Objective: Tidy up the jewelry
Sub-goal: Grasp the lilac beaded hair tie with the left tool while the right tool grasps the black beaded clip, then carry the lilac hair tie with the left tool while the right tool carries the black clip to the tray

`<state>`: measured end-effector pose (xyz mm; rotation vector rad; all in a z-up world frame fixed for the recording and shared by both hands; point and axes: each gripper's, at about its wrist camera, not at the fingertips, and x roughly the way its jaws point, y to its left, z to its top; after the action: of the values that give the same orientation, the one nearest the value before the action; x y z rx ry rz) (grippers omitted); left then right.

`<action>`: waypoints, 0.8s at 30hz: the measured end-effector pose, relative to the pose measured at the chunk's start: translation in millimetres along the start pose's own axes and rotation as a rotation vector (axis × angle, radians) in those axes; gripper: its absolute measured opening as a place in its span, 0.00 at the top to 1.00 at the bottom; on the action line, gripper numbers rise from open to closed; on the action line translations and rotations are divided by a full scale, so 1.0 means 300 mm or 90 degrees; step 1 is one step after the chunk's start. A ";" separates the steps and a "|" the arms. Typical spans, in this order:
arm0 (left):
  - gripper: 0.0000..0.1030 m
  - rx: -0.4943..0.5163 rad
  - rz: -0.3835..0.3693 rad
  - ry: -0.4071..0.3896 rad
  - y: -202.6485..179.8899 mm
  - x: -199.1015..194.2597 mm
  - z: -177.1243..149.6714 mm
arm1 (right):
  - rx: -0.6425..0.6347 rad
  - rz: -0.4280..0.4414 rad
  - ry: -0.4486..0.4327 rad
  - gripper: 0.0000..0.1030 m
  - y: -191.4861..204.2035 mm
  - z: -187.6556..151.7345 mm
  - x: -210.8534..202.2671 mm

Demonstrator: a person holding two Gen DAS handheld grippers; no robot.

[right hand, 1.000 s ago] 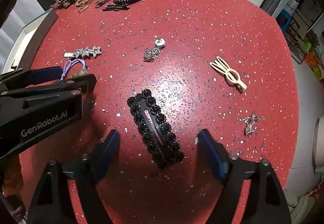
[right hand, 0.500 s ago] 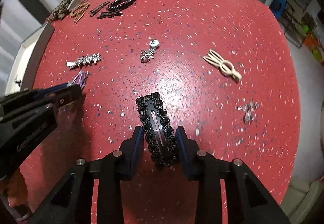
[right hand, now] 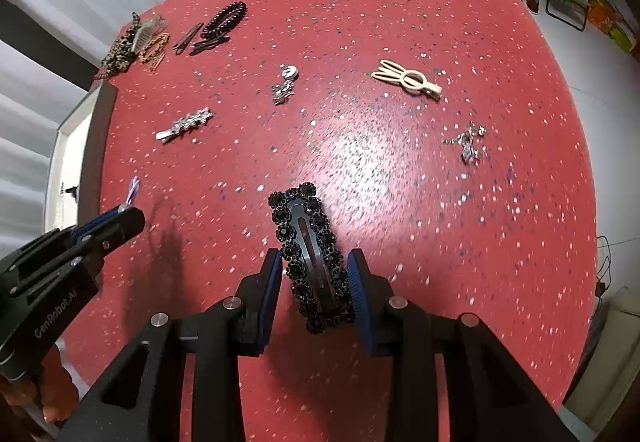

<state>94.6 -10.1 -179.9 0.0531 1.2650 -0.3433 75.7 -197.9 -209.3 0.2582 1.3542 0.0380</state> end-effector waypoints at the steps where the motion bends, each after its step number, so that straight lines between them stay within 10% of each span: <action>1: 0.86 0.002 -0.002 0.000 0.001 -0.009 -0.004 | 0.000 0.001 0.000 0.65 0.006 -0.008 -0.009; 24: 0.86 -0.010 -0.007 -0.010 0.205 -0.261 -0.198 | 0.002 0.014 0.015 0.65 0.218 -0.126 -0.135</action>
<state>36.8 79.2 -133.6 0.0298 1.2523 -0.3425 38.2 -135.5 -164.3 0.2770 1.3757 0.0579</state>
